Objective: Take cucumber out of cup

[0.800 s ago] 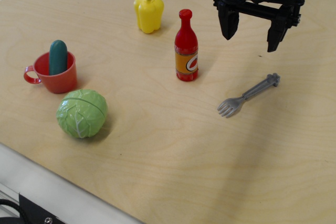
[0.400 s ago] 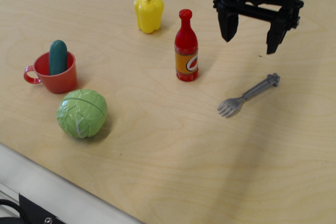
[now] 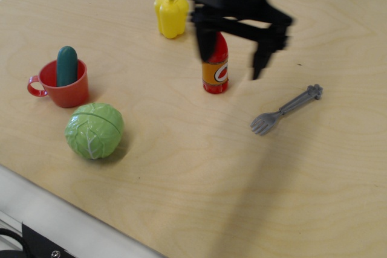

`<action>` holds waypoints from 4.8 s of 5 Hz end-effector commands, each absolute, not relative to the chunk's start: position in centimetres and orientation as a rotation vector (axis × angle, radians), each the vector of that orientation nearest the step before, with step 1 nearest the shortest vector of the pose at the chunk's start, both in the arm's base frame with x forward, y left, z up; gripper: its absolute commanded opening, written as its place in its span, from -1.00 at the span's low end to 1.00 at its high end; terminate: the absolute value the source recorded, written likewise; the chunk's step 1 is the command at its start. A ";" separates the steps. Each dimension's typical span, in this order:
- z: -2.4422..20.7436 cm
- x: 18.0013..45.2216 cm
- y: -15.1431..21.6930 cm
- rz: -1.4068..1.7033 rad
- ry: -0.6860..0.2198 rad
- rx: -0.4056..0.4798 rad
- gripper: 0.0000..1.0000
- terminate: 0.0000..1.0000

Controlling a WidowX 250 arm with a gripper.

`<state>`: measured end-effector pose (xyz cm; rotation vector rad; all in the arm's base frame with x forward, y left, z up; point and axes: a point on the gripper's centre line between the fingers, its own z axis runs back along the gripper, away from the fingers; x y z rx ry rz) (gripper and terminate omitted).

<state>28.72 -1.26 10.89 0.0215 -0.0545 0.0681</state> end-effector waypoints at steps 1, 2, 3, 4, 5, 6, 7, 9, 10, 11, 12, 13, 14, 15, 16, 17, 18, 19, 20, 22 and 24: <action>12.4 25.2 6.0 0.269 -0.079 0.057 1.00 -1.00; 11.3 25.3 10.0 0.330 -0.051 0.069 1.00 -1.00; 11.9 25.0 12.9 0.410 -0.062 0.095 1.00 -1.00; 11.6 25.2 15.2 0.405 -0.040 0.105 1.00 -1.00; 10.5 25.7 16.3 0.370 -0.004 0.098 1.00 -1.00; 9.3 26.2 17.6 0.371 0.007 0.092 1.00 -1.00; 8.4 27.0 18.1 0.374 -0.002 0.090 1.00 -1.00; 7.3 27.9 17.8 0.376 0.037 0.102 1.00 -1.00; 6.6 27.8 17.9 0.395 0.065 0.103 -1.00 -1.00; 6.6 28.0 17.6 0.400 0.070 0.111 -1.00 -1.00; 6.7 28.0 17.6 0.414 0.074 0.122 -1.00 -1.00; 8.3 27.9 17.2 0.435 0.059 0.145 -1.00 -1.00; 11.0 27.7 16.2 0.483 0.060 0.197 -1.00 -1.00; 13.2 28.0 15.2 0.494 0.021 0.229 -1.00 -1.00; 14.9 28.9 14.0 0.484 -0.026 0.252 -1.00 -1.00; 15.1 29.8 11.7 0.473 -0.073 0.216 -1.00 -1.00; 13.7 31.1 9.8 0.547 -0.084 0.153 -1.00 -1.00; 11.0 31.9 9.5 0.642 -0.054 0.138 -1.00 -1.00; 9.4 32.2 9.0 0.745 -0.075 0.104 -1.00 -1.00; 6.4 31.4 8.7 0.971 -0.128 0.064 -1.00 -1.00; 3.7 31.7 8.7 1.031 -0.096 -0.018 -1.00 -1.00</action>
